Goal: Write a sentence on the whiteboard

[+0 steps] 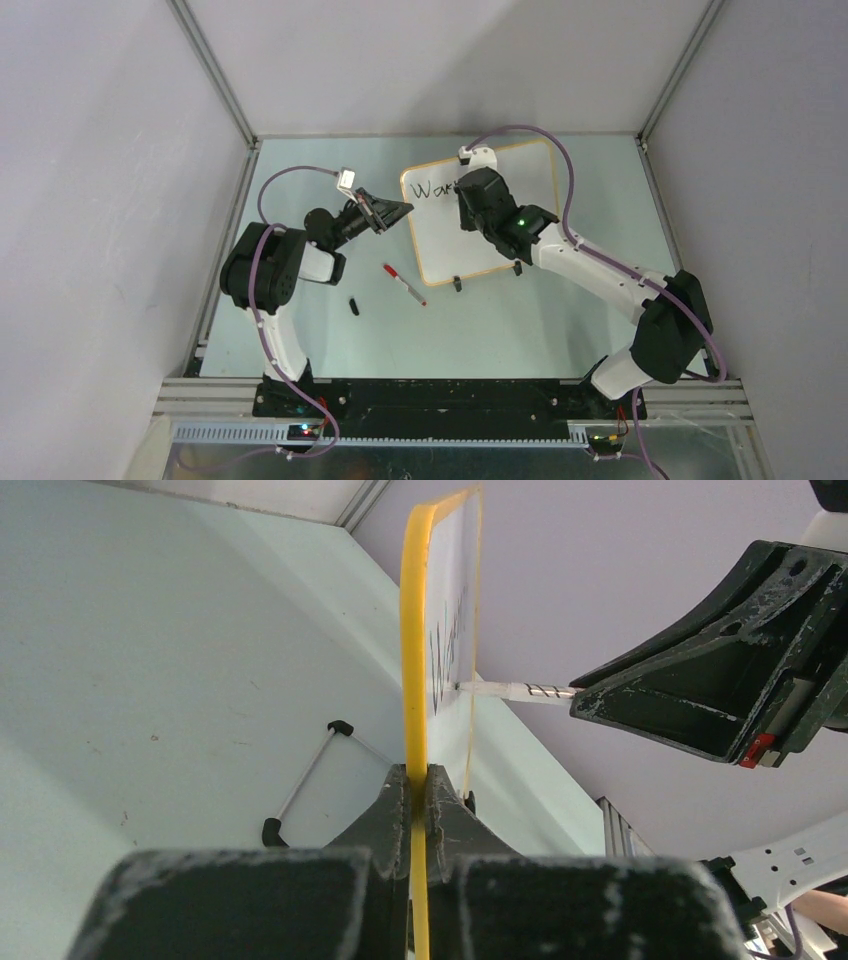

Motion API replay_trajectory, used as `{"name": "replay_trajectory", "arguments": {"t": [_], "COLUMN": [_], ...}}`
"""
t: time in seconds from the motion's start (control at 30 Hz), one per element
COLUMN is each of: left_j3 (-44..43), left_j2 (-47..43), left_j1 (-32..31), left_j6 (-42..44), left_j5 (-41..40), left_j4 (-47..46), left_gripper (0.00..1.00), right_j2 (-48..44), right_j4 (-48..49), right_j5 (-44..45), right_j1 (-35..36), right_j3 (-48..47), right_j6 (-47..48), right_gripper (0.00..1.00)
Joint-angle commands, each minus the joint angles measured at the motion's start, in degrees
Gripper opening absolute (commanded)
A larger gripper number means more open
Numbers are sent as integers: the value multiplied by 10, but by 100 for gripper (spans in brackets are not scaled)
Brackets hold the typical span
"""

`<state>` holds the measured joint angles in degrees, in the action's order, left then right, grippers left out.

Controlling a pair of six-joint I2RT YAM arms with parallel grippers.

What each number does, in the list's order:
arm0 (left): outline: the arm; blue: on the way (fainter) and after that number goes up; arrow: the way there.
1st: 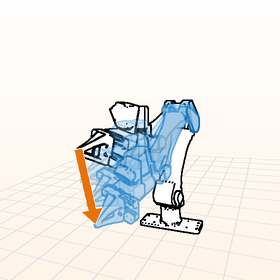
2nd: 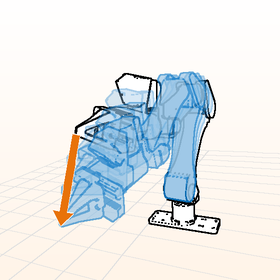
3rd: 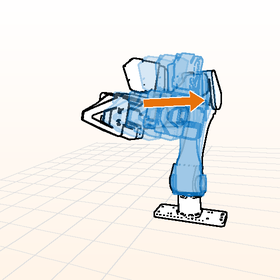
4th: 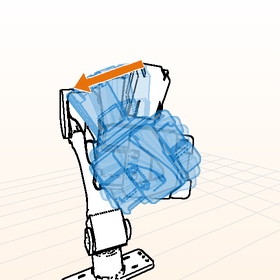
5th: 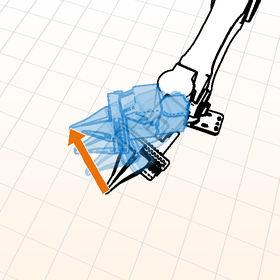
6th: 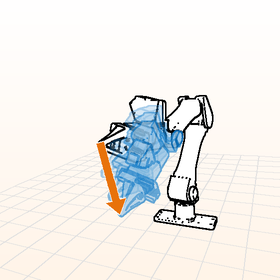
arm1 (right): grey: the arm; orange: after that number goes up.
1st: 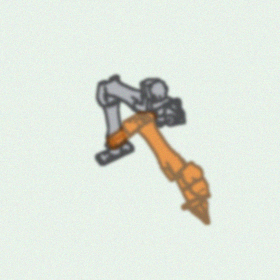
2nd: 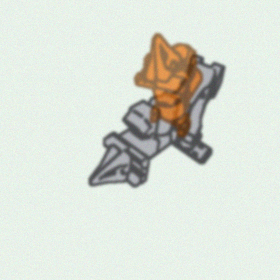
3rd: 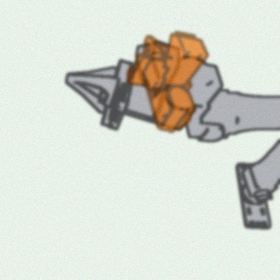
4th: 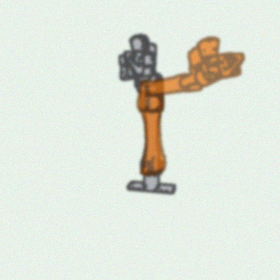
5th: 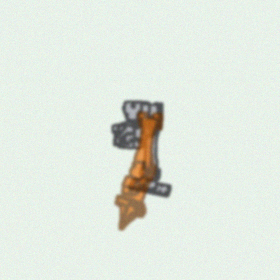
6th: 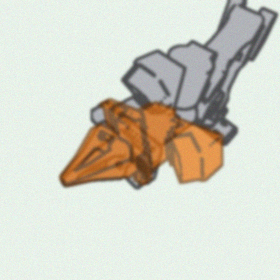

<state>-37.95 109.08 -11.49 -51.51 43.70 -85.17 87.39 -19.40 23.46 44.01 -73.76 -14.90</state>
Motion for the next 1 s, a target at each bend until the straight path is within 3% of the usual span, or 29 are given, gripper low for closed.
{"name": "replay_trajectory", "arguments": {"t": [0.0,0.97], "left_j3": [6,10], "left_j2": [-19,-23], "left_j1": [2,2], "left_j6": [26,28], "left_j5": [8,9], "left_j4": [-24,-25], "left_gripper": [0,0], "right_j2": [4,5], "right_j4": [6,-52], "right_j5": [-8,2], "right_j1": [-2,28], "right_j3": [-25,-25], "right_j6": [4,14], "right_gripper": [0,0]}}
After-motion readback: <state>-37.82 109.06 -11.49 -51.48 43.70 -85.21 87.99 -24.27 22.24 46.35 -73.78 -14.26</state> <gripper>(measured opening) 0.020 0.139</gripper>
